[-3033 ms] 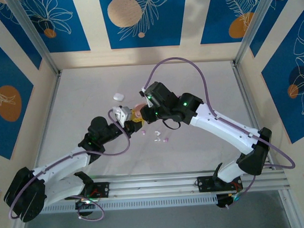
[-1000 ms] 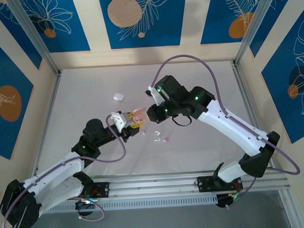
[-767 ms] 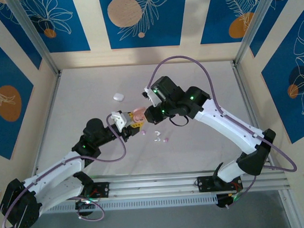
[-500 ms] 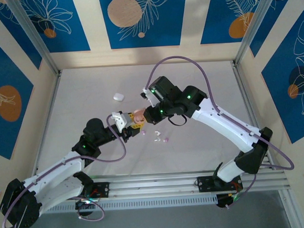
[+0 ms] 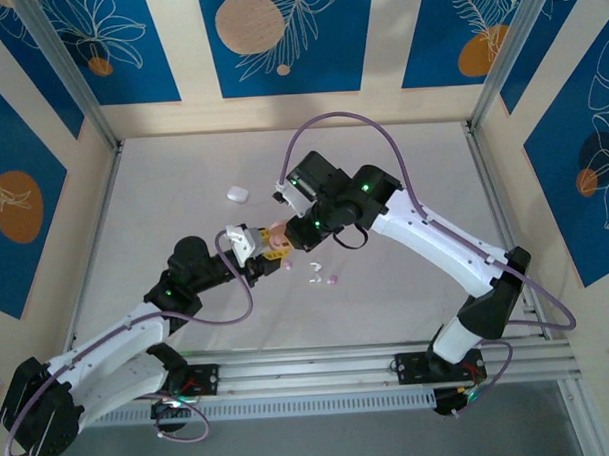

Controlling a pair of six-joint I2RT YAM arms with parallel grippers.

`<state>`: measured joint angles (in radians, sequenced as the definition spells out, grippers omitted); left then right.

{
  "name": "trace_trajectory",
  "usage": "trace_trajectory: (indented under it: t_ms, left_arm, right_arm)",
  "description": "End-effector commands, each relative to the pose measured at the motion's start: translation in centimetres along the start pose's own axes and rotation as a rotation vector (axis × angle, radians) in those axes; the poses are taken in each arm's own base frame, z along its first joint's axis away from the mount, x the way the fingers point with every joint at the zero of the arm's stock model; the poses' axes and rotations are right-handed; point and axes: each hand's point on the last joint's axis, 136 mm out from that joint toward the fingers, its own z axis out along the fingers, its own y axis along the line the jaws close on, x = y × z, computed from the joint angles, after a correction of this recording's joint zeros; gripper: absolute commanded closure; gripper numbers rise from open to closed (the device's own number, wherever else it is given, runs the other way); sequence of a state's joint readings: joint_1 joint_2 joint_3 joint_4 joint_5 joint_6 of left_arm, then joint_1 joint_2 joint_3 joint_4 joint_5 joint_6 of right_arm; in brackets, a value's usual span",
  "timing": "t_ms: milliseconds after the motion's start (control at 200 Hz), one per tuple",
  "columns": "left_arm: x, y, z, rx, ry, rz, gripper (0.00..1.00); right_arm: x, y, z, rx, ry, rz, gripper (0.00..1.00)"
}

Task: Insert the wireless bluetooth earbuds into the charging case

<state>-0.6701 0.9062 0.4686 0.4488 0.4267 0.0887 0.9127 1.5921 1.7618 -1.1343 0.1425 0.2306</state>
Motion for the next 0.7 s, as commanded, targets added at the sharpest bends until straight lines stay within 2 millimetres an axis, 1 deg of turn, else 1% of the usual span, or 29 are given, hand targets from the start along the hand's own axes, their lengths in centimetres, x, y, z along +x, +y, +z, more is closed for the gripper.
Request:
trace_trajectory:
  t_ms: [0,125,185,265,470,550,695]
  left_arm:
    - [-2.9,-0.5,-0.3,0.022,-0.097,0.052,0.66]
    - [-3.2,-0.8,-0.4,0.039,-0.11,0.054,0.66]
    - [-3.3,-1.1,-0.3,0.056,-0.11,0.059,0.66]
    - [-3.6,-1.5,-0.3,0.081,-0.102,0.058,0.66]
    - [-3.9,-1.4,-0.4,0.074,-0.109,0.051,0.66]
    - [-3.8,-1.3,-0.4,0.073,-0.109,0.045,0.66]
    - [-3.7,-1.3,-0.4,0.072,-0.101,0.058,0.66]
  right_arm:
    - [1.0,0.2,-0.1,-0.002,0.058,-0.052,0.83]
    - [0.8,0.0,0.8,0.019,0.102,-0.08,0.83]
    - [0.5,0.0,1.4,0.022,0.109,-0.089,0.83]
    - [-0.1,0.0,1.7,0.034,0.105,-0.095,0.82]
    - [-0.9,1.2,1.5,-0.018,0.072,-0.097,0.76]
    - [-0.7,1.5,1.4,-0.034,0.076,-0.108,0.76]
    - [0.3,0.8,1.2,0.001,0.124,-0.123,0.81]
